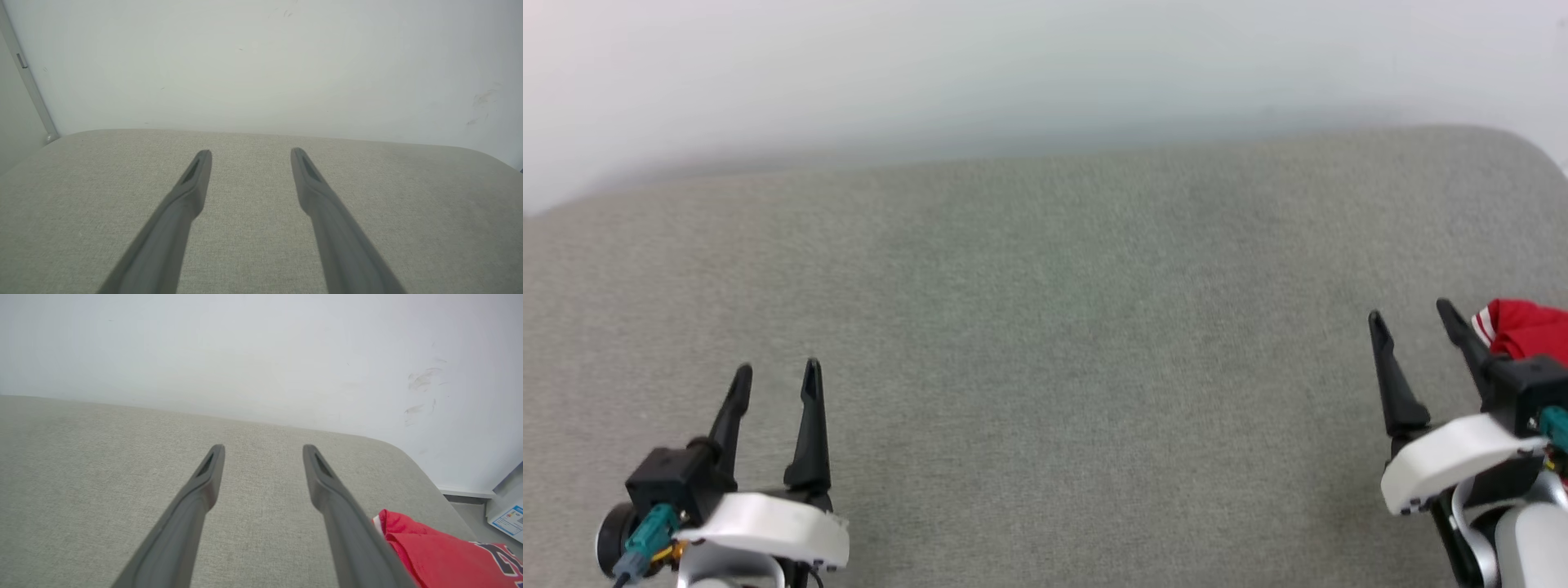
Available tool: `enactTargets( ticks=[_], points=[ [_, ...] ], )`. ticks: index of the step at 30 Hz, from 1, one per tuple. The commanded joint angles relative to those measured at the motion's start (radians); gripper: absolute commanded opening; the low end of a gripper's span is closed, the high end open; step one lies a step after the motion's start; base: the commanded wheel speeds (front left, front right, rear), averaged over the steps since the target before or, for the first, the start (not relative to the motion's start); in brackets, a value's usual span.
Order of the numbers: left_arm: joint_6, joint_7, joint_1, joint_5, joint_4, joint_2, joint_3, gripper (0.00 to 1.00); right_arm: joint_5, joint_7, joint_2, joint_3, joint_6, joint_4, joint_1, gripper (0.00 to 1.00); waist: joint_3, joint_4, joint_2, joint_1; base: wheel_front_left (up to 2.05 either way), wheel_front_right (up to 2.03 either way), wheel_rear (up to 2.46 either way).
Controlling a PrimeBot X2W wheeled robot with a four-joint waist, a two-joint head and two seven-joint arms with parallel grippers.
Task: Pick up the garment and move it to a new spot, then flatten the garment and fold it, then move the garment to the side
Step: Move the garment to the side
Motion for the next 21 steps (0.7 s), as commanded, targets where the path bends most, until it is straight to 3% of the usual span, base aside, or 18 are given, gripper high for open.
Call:
enactTargets(
  ticks=[1,11,21],
  points=[
    [0.006,-0.002,0.018,-0.006,0.001,0.002,0.001,1.00,0.006,0.007,0.006,0.001,-0.001,-0.016,0.028,1.00,-0.049,0.032,0.0000,0.0003,0.00,0.00,0.00],
    [0.026,0.014,0.145,-0.013,-0.007,0.008,-0.020,1.00,0.027,0.063,0.064,0.019,-0.001,-0.179,0.220,1.00,-0.140,0.027,0.0000,0.0003,0.00,0.00,0.00],
    [0.013,-0.001,0.135,-0.013,0.027,-0.012,-0.032,1.00,0.032,0.094,0.081,0.016,-0.001,-0.236,0.267,1.00,-0.158,0.025,0.0000,0.0003,0.00,0.00,0.00]
  ],
)
